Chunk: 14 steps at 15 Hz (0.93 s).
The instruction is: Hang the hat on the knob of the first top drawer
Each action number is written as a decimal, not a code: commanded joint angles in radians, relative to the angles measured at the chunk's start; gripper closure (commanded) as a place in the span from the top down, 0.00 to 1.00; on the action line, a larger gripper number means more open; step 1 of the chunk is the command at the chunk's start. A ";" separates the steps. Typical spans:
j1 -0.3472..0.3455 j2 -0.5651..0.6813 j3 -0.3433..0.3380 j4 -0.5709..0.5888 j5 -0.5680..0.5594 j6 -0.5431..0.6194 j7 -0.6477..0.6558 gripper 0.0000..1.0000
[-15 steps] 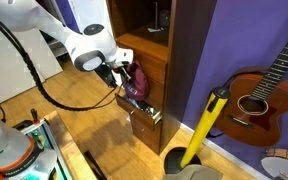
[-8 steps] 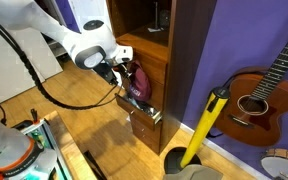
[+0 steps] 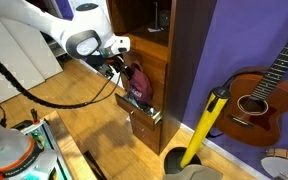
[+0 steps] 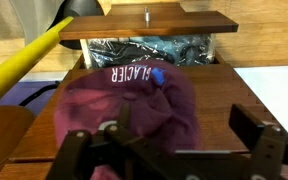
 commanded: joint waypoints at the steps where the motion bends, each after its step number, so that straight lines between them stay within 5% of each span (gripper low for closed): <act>1: -0.005 -0.104 0.013 -0.017 0.024 -0.095 -0.001 0.99; 10: -0.087 -0.299 -0.001 0.001 -0.065 -0.345 -0.004 1.00; 14: -0.112 -0.366 -0.037 0.016 -0.091 -0.366 -0.079 1.00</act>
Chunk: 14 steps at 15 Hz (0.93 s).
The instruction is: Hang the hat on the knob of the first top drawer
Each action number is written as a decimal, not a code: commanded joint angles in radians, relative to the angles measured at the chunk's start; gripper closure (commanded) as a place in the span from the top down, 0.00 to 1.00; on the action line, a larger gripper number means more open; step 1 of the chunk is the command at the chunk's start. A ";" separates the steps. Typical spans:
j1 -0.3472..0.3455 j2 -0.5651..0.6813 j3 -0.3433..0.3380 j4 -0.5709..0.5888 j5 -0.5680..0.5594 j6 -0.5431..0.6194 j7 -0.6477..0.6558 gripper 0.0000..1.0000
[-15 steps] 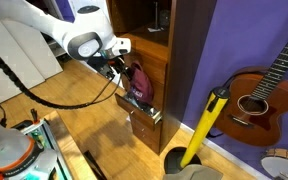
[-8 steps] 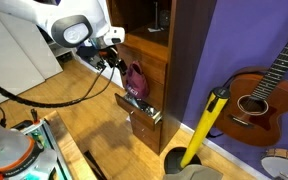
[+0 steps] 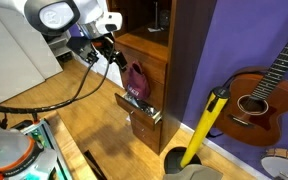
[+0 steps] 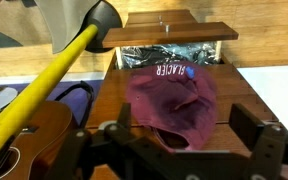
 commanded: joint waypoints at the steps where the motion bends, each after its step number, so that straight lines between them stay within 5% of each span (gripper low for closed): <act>1: -0.017 -0.070 -0.033 0.012 -0.028 -0.043 -0.063 1.00; 14: -0.034 -0.152 -0.063 0.136 -0.044 -0.196 -0.112 1.00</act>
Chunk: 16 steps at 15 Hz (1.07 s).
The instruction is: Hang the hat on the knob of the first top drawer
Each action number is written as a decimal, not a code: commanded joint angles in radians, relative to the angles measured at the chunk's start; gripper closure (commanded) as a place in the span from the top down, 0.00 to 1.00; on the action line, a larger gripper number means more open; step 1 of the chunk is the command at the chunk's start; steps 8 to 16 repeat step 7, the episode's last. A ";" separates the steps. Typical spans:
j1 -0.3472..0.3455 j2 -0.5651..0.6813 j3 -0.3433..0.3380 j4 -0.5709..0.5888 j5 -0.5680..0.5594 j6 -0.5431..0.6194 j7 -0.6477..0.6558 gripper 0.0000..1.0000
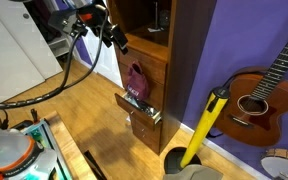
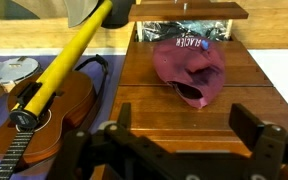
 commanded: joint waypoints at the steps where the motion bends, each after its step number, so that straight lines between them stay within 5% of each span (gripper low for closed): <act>1: -0.002 -0.021 -0.008 0.022 -0.018 -0.048 0.000 1.00; 16: 0.005 -0.009 -0.007 0.023 -0.006 -0.019 0.005 1.00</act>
